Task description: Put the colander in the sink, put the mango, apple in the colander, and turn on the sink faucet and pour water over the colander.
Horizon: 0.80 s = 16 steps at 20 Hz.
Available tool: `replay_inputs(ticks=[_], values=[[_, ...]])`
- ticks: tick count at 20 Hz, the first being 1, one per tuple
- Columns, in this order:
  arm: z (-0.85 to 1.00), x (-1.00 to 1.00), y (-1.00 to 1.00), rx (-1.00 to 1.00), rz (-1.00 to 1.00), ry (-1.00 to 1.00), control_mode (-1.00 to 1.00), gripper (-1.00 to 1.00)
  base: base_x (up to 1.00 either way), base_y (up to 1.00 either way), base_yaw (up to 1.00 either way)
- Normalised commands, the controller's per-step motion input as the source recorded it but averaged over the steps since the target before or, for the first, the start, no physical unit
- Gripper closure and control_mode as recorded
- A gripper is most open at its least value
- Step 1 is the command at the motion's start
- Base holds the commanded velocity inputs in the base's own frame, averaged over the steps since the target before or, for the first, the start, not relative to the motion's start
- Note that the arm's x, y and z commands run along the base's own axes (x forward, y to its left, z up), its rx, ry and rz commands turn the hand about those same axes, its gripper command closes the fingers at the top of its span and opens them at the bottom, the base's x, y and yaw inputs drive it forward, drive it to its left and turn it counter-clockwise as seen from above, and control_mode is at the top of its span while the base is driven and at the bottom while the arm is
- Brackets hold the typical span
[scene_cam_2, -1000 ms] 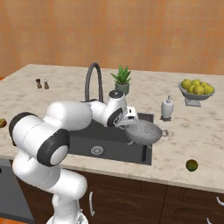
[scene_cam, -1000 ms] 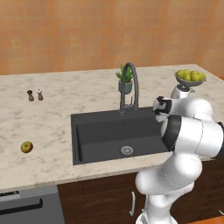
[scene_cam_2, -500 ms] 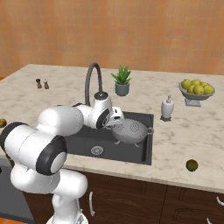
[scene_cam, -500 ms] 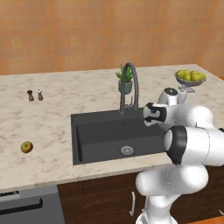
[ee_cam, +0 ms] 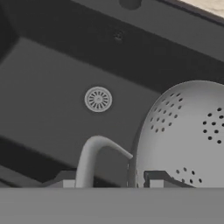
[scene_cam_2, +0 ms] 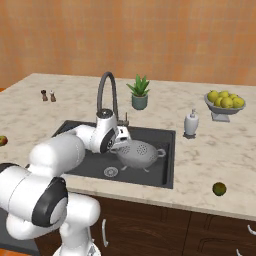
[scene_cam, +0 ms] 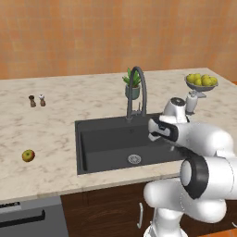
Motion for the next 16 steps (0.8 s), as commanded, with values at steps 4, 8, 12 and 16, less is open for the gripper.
replay_inputs(ticks=[4, 8, 12, 16], values=[[0.0, -0.5, 0.73, -0.01, 0.05, 0.0, -1.0, 1.0, 0.0, 0.0, 0.0], [0.0, -0.17, 0.97, -0.02, 0.03, 0.0, -1.0, 1.0, 0.0, 0.0, 0.0], [0.0, -0.03, 1.0, -0.03, 0.0, 0.0, -1.0, 1.0, 0.0, 0.0, 0.0], [0.0, 0.0, 0.97, -0.01, 0.0, 0.0, -1.0, 1.0, 0.0, 0.0, 0.0]])
